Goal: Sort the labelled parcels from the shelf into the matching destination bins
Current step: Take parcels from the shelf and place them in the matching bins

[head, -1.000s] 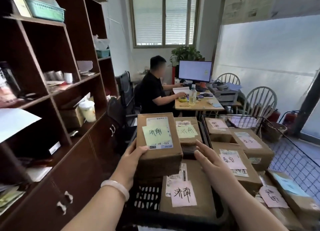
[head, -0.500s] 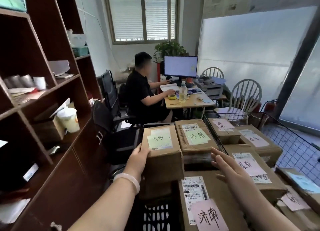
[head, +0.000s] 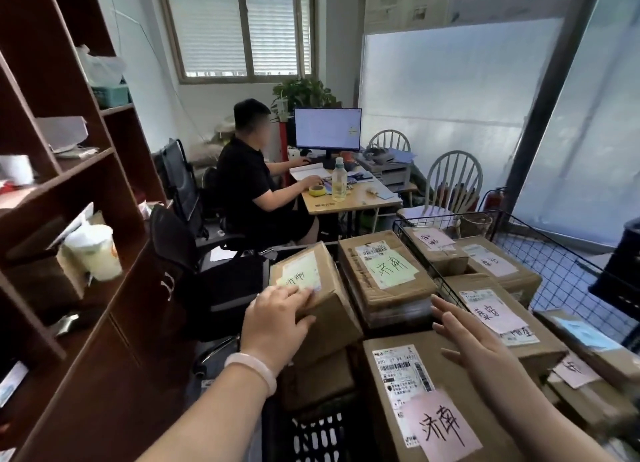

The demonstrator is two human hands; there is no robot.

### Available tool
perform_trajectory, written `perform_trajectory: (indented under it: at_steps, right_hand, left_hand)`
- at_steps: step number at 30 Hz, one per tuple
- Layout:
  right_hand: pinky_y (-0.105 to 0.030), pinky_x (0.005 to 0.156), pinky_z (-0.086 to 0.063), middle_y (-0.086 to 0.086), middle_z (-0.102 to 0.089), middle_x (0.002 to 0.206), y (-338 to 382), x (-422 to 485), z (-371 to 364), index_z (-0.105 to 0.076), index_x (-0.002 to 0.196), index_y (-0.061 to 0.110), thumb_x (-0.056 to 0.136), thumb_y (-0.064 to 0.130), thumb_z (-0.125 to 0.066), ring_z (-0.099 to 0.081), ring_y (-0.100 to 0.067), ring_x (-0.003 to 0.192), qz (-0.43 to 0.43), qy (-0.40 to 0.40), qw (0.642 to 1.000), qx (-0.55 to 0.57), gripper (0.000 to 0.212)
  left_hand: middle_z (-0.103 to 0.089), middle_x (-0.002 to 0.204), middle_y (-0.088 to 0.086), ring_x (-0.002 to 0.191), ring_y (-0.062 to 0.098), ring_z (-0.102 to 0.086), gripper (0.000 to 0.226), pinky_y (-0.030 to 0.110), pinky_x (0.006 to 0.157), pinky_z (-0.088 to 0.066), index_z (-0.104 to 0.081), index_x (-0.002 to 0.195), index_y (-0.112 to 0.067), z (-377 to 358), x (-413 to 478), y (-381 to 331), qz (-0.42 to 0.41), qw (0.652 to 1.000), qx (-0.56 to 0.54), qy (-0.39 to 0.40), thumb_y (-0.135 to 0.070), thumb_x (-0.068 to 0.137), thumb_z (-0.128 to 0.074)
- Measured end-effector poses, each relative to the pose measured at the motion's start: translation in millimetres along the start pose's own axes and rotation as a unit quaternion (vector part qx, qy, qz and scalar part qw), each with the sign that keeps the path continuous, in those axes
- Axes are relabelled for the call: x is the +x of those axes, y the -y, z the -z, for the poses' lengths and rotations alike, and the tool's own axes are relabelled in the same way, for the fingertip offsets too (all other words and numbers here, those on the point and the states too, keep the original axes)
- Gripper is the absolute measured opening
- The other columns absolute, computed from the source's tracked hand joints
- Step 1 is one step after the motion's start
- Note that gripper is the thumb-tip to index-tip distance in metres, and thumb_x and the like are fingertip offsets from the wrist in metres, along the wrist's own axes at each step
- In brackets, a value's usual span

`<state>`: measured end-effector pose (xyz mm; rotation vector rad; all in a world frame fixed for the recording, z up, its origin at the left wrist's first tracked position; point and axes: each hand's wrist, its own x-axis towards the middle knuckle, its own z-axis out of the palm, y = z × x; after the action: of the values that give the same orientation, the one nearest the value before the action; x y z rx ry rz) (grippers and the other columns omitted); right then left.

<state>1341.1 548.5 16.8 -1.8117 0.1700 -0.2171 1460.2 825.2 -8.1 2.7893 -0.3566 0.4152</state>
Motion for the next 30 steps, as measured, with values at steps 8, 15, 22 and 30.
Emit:
perform_trajectory:
  at_steps: [8,15,22,30]
  right_hand:
    - [-0.027,0.1,-0.043,0.029,-0.047,0.133,8,-15,-2,-0.043,0.132,0.059,0.082,0.062,-0.054,-0.047,0.009,0.118,0.032,-0.026,0.985,-0.165,0.051]
    - [-0.032,0.115,-0.012,0.022,-0.008,0.158,-5,-47,38,-0.004,0.148,0.053,0.08,0.076,-0.045,-0.007,-0.001,0.143,-0.011,-0.091,0.896,-0.435,0.083]
    - [-0.04,0.122,0.002,0.008,0.005,0.164,-16,-118,120,0.011,0.151,0.045,0.079,0.079,-0.044,0.008,-0.013,0.149,-0.066,-0.189,0.828,-0.524,0.097]
    - [-0.04,0.119,0.011,0.005,0.019,0.162,-38,-258,229,0.025,0.146,0.043,0.081,0.077,-0.042,0.02,-0.015,0.147,-0.167,-0.292,0.776,-0.533,0.099]
  left_hand:
    - [-0.025,0.159,-0.005,0.146,0.02,-0.024,0.073,0.049,0.119,-0.019,-0.019,0.153,-0.043,-19,11,1,-0.007,0.995,0.082,0.057,-0.058,0.091,-0.055]
    - [-0.011,0.164,-0.001,0.152,0.022,-0.005,0.08,0.048,0.121,-0.003,-0.005,0.154,-0.043,-13,8,-104,-0.198,0.98,0.003,0.012,-0.068,0.09,-0.045]
    - [0.003,0.166,-0.002,0.152,0.019,0.01,0.081,0.048,0.121,0.01,0.003,0.154,-0.044,-22,-41,-246,-0.385,0.921,-0.047,0.029,-0.071,0.09,-0.039]
    - [0.008,0.166,-0.007,0.151,0.015,0.013,0.084,0.044,0.12,0.014,0.007,0.153,-0.047,-26,-141,-410,-0.527,0.839,-0.129,0.037,-0.071,0.088,-0.041]
